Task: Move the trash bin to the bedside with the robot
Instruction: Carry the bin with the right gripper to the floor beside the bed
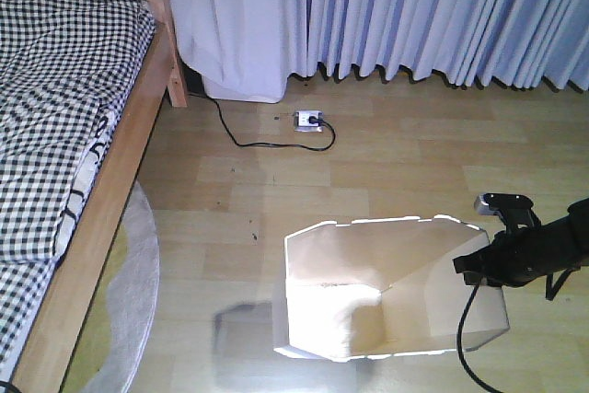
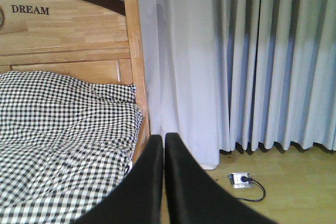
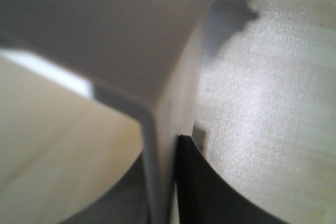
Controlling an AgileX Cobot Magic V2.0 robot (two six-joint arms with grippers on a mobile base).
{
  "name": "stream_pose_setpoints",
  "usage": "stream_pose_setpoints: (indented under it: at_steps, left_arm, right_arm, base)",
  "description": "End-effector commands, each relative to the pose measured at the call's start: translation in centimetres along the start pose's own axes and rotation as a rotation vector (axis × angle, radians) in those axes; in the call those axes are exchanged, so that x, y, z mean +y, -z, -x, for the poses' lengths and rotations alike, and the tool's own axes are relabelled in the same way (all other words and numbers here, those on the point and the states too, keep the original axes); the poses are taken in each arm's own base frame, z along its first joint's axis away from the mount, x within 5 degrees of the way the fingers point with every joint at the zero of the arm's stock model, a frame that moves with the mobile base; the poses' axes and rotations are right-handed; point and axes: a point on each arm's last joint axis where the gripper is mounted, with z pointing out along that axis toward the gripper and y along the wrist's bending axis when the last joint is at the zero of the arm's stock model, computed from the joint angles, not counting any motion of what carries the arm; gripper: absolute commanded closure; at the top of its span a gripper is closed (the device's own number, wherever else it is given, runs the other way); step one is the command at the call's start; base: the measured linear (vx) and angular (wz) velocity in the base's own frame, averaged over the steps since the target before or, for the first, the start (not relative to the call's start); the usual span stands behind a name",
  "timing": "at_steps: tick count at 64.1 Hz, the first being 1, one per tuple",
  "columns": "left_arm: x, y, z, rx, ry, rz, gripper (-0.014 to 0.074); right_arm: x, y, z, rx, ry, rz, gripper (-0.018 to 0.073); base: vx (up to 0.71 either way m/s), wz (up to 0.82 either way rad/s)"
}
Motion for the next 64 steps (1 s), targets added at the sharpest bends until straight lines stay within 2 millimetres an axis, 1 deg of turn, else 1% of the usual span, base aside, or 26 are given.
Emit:
stream_pose_setpoints:
  at_steps: [1, 64]
  left_arm:
    - [-0.04, 0.09, 0.37, -0.078, 0.023, -0.007, 0.0603]
    - [-0.04, 0.09, 0.37, -0.078, 0.023, -0.007, 0.0603]
  right_arm:
    - [1.72, 2.01, 1.83, -0.102, -0.016, 0.153, 0.0561]
    - [1.72, 2.01, 1.83, -0.102, -0.016, 0.153, 0.0561]
  base:
    - [0.25, 0.0]
    - [0.23, -0.02]
